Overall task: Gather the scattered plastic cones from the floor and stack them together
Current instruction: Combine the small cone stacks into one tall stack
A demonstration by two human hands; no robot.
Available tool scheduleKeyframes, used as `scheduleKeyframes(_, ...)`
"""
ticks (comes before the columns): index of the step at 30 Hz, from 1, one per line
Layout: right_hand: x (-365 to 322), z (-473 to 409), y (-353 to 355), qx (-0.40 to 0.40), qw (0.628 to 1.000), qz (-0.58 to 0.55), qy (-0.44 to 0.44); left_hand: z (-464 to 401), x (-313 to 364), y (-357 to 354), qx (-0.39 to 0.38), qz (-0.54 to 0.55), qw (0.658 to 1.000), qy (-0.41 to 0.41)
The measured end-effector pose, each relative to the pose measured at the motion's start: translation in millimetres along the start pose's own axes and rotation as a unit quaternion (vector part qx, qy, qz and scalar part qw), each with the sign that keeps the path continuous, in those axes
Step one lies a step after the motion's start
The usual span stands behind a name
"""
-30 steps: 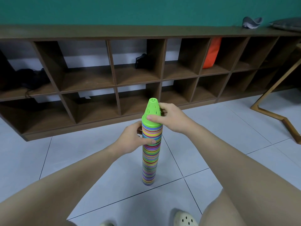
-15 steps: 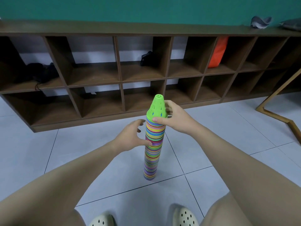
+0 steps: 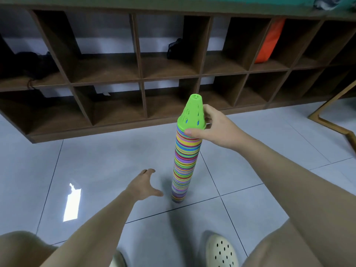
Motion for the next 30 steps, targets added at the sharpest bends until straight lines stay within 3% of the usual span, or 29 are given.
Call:
scheduleKeyframes(10,-1,-1,5,0.071,0.997,-0.031,0.031,-28,5,-73,-0.024,0.074,0.997,-0.012)
scheduleKeyframes(30,-5,-6,-5,0.014,0.999,-0.032,0.014,-35,-39,-167,-0.022,0.101,0.993,0.050)
Point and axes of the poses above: each hand's wrist, its own z-axis away from the middle knuckle, its own y-axis out of the back of the hand, x = y × z, the point moved 2 cm from there along -z, towards the middle knuckle, and after that the axes turned 15 degrees about x, right-handed, at the moved point
